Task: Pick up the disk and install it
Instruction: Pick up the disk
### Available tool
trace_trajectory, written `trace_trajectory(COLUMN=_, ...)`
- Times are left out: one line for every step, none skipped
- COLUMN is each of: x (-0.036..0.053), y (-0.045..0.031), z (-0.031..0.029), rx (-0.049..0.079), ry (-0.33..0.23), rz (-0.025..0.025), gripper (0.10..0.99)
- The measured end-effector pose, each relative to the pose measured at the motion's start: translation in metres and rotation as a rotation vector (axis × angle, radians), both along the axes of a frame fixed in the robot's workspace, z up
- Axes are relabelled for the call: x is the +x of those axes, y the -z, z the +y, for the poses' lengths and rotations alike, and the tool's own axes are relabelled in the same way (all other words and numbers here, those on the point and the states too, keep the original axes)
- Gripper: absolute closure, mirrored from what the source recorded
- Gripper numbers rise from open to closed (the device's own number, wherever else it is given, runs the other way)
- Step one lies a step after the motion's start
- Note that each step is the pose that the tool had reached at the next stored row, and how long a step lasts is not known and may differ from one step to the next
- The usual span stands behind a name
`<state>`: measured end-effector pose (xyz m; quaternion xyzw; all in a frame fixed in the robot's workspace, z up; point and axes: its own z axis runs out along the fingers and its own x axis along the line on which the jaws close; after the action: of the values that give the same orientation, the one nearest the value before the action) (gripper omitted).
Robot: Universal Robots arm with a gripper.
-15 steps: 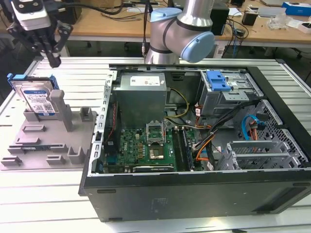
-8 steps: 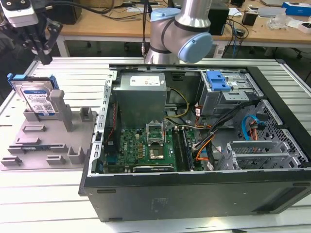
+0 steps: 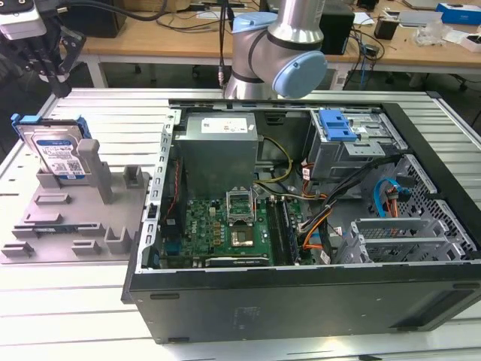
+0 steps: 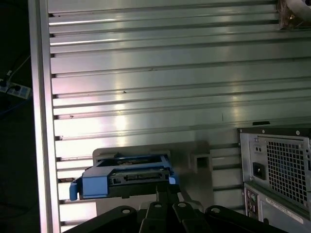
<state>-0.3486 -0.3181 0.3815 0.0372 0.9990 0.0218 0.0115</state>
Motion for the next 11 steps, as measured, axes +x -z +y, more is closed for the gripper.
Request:
trace_trajectory(x=0.0000, y=0.0000, z=0.0000, rx=0.000, ry=0.000, rz=0.0000, gripper=0.980)
trace_trajectory(x=0.0000, y=0.0000, z=0.0000, rx=0.000, ry=0.000, rz=0.0001, gripper=0.980)
trace_trajectory(x=0.0000, y=0.0000, z=0.0000, rx=0.000, ry=0.000, rz=0.0000, gripper=0.980)
trace_trajectory(x=0.0000, y=0.0000, z=0.0000, rx=0.000, ry=0.000, rz=0.0000, gripper=0.980)
trace_trajectory(x=0.0000, y=0.0000, z=0.0000, rx=0.000, ry=0.000, rz=0.0000, gripper=0.980)
trace_trajectory(x=0.0000, y=0.0000, z=0.0000, rx=0.000, ry=0.000, rz=0.0000, gripper=0.980)
trace_trajectory(x=0.0000, y=0.0000, z=0.0000, rx=0.000, ry=0.000, rz=0.0000, gripper=0.980)
trace_trajectory(x=0.0000, y=0.0000, z=0.0000, rx=0.000, ry=0.000, rz=0.0000, gripper=0.980)
trace_trajectory(x=0.0000, y=0.0000, z=0.0000, rx=0.000, ry=0.000, rz=0.0000, gripper=0.980)
trace_trajectory(x=0.0000, y=0.0000, z=0.0000, rx=0.000, ry=0.000, rz=0.0001, gripper=0.980)
trace_trajectory(x=0.0000, y=0.0000, z=0.0000, rx=0.000, ry=-0.001, rz=0.0006, gripper=0.980)
